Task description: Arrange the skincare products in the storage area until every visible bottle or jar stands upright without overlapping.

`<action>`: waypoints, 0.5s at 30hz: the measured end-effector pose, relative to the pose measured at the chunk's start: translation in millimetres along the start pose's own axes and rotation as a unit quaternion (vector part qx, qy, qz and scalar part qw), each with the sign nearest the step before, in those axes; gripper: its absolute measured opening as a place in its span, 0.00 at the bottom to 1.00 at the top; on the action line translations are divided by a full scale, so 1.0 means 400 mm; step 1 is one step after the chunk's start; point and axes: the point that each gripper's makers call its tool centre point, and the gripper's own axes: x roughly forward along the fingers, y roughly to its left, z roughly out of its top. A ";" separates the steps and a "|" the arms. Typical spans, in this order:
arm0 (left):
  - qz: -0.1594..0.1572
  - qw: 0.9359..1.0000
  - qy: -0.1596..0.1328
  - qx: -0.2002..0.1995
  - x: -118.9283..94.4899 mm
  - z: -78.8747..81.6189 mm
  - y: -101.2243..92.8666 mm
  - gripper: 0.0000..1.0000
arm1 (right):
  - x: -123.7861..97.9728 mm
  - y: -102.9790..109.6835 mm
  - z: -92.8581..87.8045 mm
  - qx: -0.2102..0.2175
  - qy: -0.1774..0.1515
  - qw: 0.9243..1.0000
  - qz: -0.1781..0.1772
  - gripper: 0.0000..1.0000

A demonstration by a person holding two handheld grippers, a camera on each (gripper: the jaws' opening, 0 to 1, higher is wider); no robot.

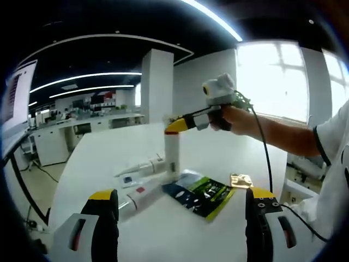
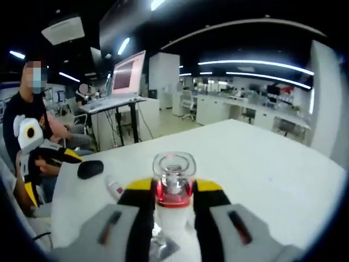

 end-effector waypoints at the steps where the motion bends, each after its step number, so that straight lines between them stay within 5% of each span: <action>1: -0.001 1.000 0.000 0.001 0.001 0.000 -0.002 0.99 | -0.001 -0.002 -0.001 0.001 -0.001 1.000 -0.002 0.26; 15: -0.006 1.000 0.005 0.004 0.012 -0.007 -0.019 0.99 | -0.066 -0.044 -0.023 0.008 -0.019 0.998 -0.054 0.26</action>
